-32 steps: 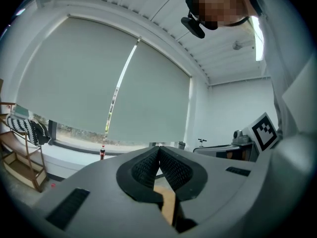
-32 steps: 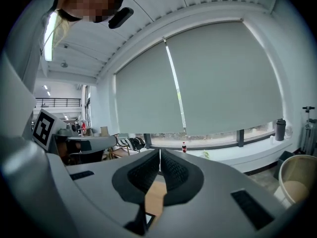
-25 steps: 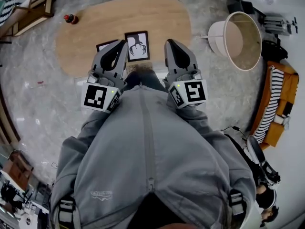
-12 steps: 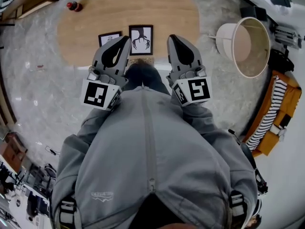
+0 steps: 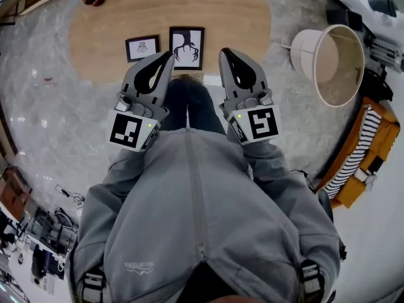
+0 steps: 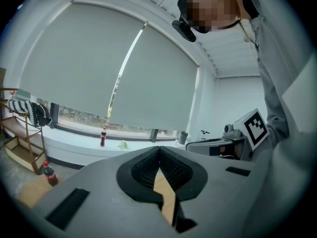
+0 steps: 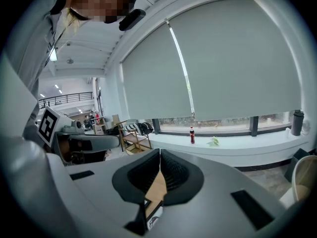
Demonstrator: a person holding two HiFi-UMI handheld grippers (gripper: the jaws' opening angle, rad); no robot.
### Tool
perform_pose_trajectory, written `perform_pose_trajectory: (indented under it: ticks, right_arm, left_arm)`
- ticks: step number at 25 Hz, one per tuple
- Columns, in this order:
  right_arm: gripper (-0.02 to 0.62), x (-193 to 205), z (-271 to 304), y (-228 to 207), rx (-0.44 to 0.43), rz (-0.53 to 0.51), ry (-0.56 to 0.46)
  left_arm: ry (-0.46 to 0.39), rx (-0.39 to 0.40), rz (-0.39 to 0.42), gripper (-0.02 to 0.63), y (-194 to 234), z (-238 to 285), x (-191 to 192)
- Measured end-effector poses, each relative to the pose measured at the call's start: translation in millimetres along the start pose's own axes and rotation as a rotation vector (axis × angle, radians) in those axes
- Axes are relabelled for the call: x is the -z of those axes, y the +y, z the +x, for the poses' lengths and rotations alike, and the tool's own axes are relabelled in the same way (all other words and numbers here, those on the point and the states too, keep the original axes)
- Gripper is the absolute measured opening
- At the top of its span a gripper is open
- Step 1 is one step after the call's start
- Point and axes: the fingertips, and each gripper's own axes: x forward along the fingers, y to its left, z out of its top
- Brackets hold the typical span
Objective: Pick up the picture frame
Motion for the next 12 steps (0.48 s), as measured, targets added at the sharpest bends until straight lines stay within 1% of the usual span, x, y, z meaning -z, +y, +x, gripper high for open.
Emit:
perform_pose_trajectory:
  ticks: [4,9,12]
  right_arm:
    - [0.032,25.8,18.3,-5.6,-0.013,0.001,0.012]
    - [0.032,71.2,41.1,-10.5,-0.024,-0.007,0.023]
    - [0.032,94.2,48.8,-12.5,-0.023,0.003,0.033]
  left_arm:
    - [0.044,0.008,-0.005,0.018,12.7,6.4,36.5]
    - [0.035,-0.001,0.019,0.018,28.7,17.6,75.7]
    - [0.036,0.010,0.027,0.018,34.4,23.1,94.5]
